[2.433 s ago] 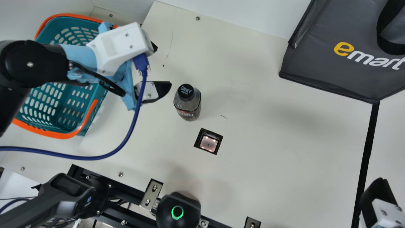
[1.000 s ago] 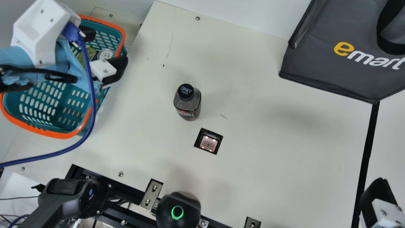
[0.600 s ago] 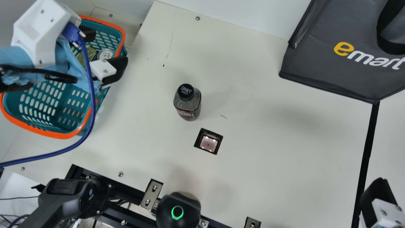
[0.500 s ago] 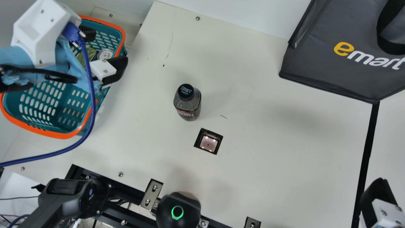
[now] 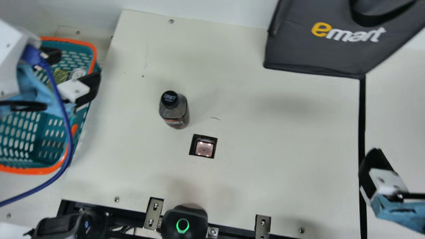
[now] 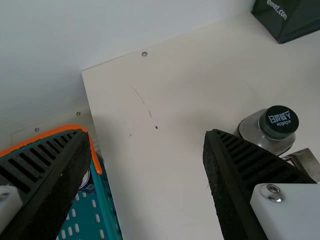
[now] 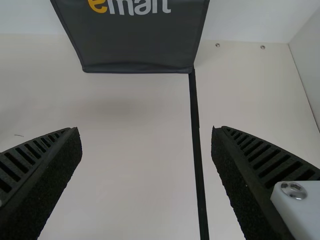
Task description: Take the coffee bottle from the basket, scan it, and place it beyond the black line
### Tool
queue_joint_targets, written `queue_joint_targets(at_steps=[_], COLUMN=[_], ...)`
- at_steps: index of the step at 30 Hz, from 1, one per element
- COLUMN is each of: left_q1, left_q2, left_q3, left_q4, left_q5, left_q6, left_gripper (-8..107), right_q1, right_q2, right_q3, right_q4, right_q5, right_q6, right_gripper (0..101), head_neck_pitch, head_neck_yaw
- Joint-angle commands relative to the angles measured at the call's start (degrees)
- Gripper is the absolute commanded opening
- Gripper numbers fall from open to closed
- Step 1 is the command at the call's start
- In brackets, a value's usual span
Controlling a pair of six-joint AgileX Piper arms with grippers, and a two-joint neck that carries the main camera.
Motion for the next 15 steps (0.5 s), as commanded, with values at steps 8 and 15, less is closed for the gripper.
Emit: queue_joint_targets(at_steps=[8,15], left_q1=[0.00,0.00], left_q2=[0.00,0.00], left_q3=[0.00,0.00], left_q4=[0.00,0.00], left_q5=[0.00,0.00], left_q6=[0.00,0.00], left_gripper=[90,90], right_q1=[0.00,0.00], right_q2=[0.00,0.00], right_q3=[0.00,0.00], right_q4=[0.00,0.00], right_q5=[0.00,0.00], right_q6=[0.00,0.00], right_gripper=[91,91], head_neck_pitch=[-1.48,-1.48], head_neck_yaw=[-5.27,-5.27])
